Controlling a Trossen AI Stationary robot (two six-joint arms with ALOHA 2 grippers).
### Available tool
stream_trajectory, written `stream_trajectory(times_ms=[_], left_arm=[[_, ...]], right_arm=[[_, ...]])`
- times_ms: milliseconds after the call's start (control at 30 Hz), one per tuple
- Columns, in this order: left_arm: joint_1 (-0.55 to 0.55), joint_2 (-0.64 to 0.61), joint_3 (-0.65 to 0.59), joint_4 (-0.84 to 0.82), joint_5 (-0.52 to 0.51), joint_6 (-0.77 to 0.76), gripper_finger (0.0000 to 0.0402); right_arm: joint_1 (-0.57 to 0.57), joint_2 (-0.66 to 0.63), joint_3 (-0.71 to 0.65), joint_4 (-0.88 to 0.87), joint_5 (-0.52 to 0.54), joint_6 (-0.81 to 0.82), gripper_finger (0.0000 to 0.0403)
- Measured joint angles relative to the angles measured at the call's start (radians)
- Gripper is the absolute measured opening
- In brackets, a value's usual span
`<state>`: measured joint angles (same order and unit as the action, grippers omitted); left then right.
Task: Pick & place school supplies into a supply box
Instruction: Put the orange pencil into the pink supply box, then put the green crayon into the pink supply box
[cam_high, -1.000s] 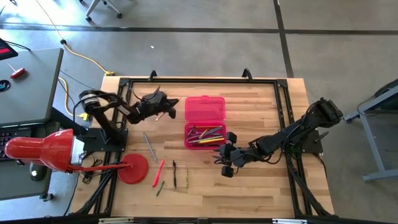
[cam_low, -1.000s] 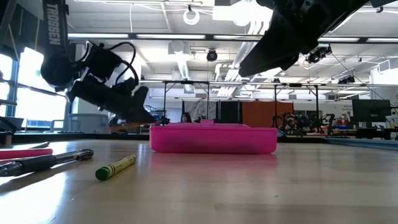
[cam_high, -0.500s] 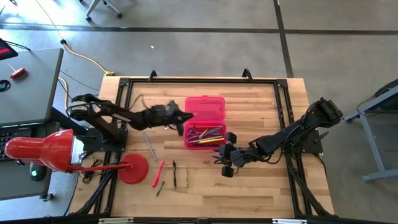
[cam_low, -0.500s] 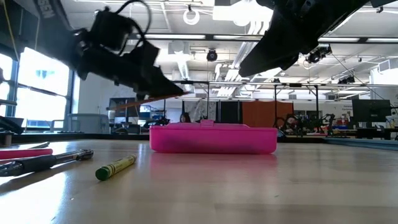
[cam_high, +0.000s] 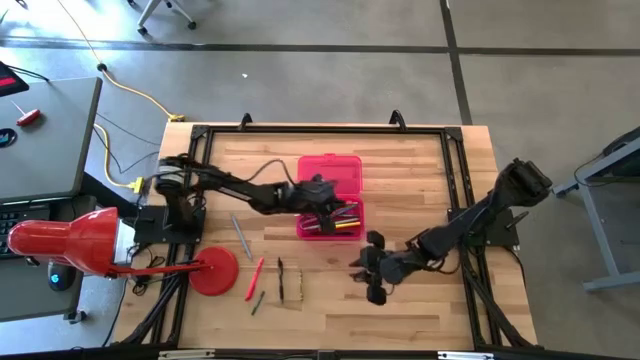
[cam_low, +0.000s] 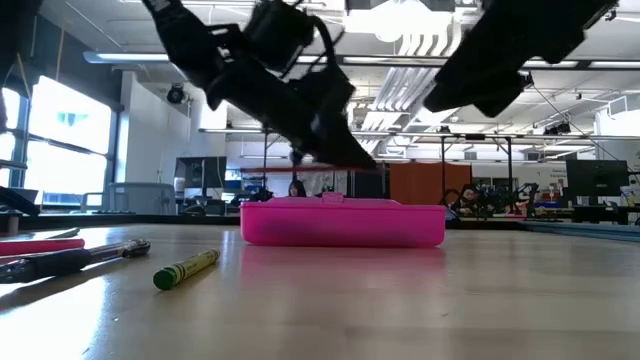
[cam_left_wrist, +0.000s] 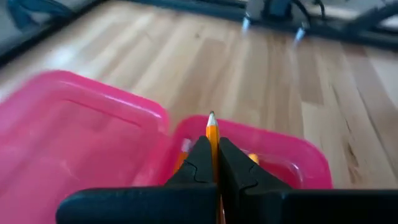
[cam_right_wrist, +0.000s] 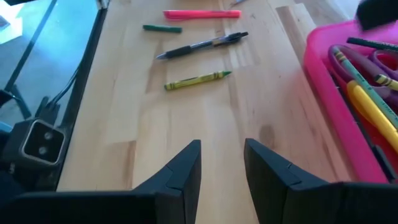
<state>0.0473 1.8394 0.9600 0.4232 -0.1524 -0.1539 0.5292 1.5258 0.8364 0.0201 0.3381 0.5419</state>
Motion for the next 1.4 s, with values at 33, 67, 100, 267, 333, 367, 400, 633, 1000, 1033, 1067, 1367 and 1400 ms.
stream_trajectory(times_ms=[33, 67, 100, 267, 333, 367, 400, 633, 1000, 1033, 1067, 1367, 1400], left_arm=[[-0.005, 0.027, 0.017, -0.003, 0.004, 0.0, 0.0028], [-0.006, 0.051, 0.032, -0.007, 0.007, 0.0, 0.0028], [-0.006, 0.073, 0.048, -0.004, 0.009, 0.002, 0.0028], [-0.002, 0.134, 0.097, 0.036, 0.019, 0.008, 0.003], [-0.002, 0.149, 0.112, 0.056, 0.026, 0.009, 0.0035], [-0.003, 0.155, 0.12, 0.059, 0.029, 0.012, 0.004], [-0.003, 0.157, 0.123, 0.051, 0.031, 0.015, 0.0045], [-0.002, 0.176, 0.123, -0.03, 0.031, 0.019, 0.009], [-0.002, 0.156, 0.152, -0.102, 0.012, 0.05, 0.0117], [-0.002, 0.143, 0.168, -0.117, 0.011, 0.063, 0.0117], [-0.002, 0.127, 0.181, -0.134, 0.012, 0.075, 0.0116], [-0.003, -0.085, 0.312, -0.511, 0.15, 0.098, 0.0117], [-0.007, -0.11, 0.316, -0.552, 0.179, 0.098, 0.0117]], right_arm=[[0.016, 0.0, 0.0, 0.0, 0.015, 0.0, 0.0101], [0.029, 0.0, 0.0, -0.001, 0.032, 0.0, 0.0101], [0.041, 0.0, 0.0, -0.003, 0.049, 0.0, 0.0101], [0.091, 0.0, 0.0, -0.006, 0.113, -0.005, 0.0101], [0.102, 0.0, 0.0, -0.006, 0.135, -0.008, 0.0101], [0.106, 0.0, 0.0, -0.007, 0.147, -0.008, 0.0101], [0.108, 0.0, 0.0, -0.008, 0.155, -0.008, 0.0101], [0.108, 0.0, 0.0, -0.009, 0.169, -0.008, 0.0101], [0.106, 0.0, 0.0, -0.008, 0.168, 0.002, 0.0101], [0.106, 0.0, 0.0, -0.007, 0.166, 0.006, 0.0101], [0.106, 0.0, 0.0, -0.003, 0.16, 0.006, 0.0101], [0.106, 0.0, 0.0, 0.007, 0.143, -0.036, 0.0101], [0.106, 0.0, 0.0, 0.008, 0.154, -0.044, 0.0101]])
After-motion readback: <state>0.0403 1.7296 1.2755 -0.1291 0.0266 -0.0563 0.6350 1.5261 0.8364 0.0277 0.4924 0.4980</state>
